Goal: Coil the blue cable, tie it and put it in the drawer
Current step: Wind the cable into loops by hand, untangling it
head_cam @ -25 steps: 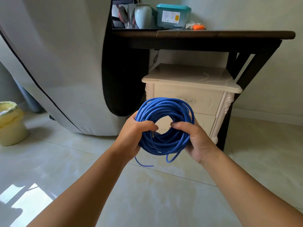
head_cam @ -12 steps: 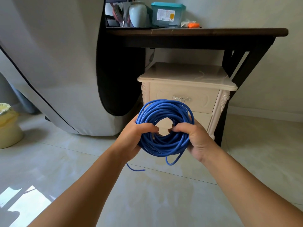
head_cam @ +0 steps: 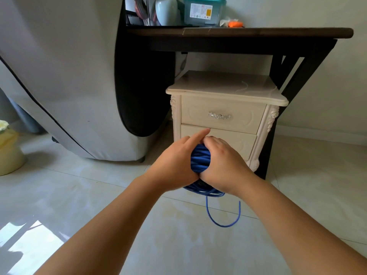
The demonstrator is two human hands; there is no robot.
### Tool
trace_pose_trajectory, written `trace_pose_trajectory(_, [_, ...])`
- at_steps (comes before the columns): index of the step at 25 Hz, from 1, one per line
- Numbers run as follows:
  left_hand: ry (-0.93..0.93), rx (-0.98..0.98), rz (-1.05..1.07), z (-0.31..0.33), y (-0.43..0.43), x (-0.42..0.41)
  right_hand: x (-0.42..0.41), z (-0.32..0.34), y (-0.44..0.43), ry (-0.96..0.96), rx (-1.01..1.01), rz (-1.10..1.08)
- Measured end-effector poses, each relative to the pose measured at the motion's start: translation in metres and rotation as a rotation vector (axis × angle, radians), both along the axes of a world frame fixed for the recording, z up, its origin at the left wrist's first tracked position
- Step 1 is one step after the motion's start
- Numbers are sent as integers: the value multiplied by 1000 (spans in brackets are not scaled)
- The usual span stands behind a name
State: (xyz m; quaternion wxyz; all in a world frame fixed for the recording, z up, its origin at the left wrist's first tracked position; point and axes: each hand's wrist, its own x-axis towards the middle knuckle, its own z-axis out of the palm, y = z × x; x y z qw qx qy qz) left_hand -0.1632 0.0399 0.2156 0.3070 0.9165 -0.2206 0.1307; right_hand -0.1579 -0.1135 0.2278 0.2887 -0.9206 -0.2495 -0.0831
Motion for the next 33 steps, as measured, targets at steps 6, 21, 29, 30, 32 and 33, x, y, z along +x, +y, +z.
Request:
trace_pose_trajectory(6, [97,-302,107,3,4,-7,-6,7,-11,220,235,50])
trace_pose_trajectory(21, [371,-1221,218,15,18,-1,0,-17,6,627,1151,242])
trace_pose_trajectory(29, [606,-956,32,6,23,-10,13,-13,0,498,1092,-166])
trace_pose_trajectory(30, [606,-857,30,9,30,-10,13,-9,-1,474,1066,-180])
trace_pose_trajectory(32, [518,-707,51,14,39,-8,8,-1,-5,347,896,-189])
trace_pose_trajectory(33, [447,-610,62,16,40,-8,5,2,-5,264,736,-186])
